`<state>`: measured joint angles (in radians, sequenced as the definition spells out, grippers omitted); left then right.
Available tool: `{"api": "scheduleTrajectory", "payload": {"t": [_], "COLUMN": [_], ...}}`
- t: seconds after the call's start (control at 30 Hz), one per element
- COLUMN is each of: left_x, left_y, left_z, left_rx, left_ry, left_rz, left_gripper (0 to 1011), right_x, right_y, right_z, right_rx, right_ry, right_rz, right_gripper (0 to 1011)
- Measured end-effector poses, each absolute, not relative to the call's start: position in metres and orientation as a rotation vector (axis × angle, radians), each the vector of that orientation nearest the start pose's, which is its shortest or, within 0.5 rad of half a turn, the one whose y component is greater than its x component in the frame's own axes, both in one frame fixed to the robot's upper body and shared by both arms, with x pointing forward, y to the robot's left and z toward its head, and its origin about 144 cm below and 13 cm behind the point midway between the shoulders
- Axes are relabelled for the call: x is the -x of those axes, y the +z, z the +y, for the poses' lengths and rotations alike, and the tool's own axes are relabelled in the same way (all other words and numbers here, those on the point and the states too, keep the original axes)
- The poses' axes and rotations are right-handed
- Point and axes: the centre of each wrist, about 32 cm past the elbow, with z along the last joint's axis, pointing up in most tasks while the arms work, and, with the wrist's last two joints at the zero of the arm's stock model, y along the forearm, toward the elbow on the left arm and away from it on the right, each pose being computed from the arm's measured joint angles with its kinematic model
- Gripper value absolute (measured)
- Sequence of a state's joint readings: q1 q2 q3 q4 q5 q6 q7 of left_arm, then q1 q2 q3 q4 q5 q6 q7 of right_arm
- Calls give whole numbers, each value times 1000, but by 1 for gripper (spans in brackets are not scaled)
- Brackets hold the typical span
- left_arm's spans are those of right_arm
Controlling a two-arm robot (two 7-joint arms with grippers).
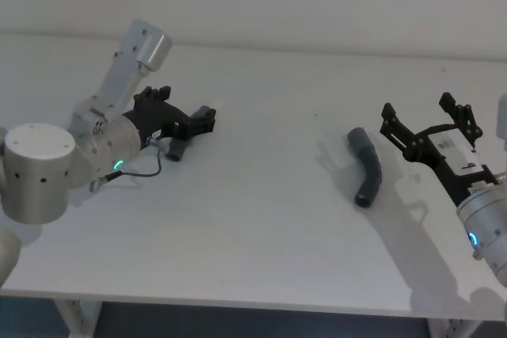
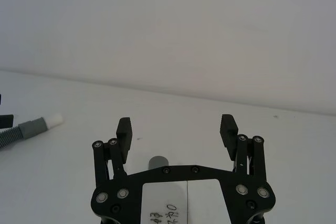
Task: Use both hands to pick up one end of the pipe from the table, align the ends, and insert them.
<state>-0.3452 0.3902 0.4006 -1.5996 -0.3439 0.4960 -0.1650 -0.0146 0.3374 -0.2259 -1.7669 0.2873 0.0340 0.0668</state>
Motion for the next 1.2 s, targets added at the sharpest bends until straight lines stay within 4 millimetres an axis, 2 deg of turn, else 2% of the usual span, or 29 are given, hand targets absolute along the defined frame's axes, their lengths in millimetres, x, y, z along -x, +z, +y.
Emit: {"api": "scheduleTrajectory", "payload": {"t": [0.87, 1.2], "left_x": [-530, -539], "left_y": [1249, 1249], "left_z": [227, 228], "left_rx": [-449, -478], "left_ry": [1046, 1024], "left_rz": [157, 155], "left_gripper": [1000, 1000], "right_x": [-443, -443], "right_y": [1189, 1189], "right_z": [-237, -237], "right_rx": [-26, -26], "right_ry": [-1229, -1229], "right_rz": [-75, -75], "right_gripper": [1001, 1001]}}
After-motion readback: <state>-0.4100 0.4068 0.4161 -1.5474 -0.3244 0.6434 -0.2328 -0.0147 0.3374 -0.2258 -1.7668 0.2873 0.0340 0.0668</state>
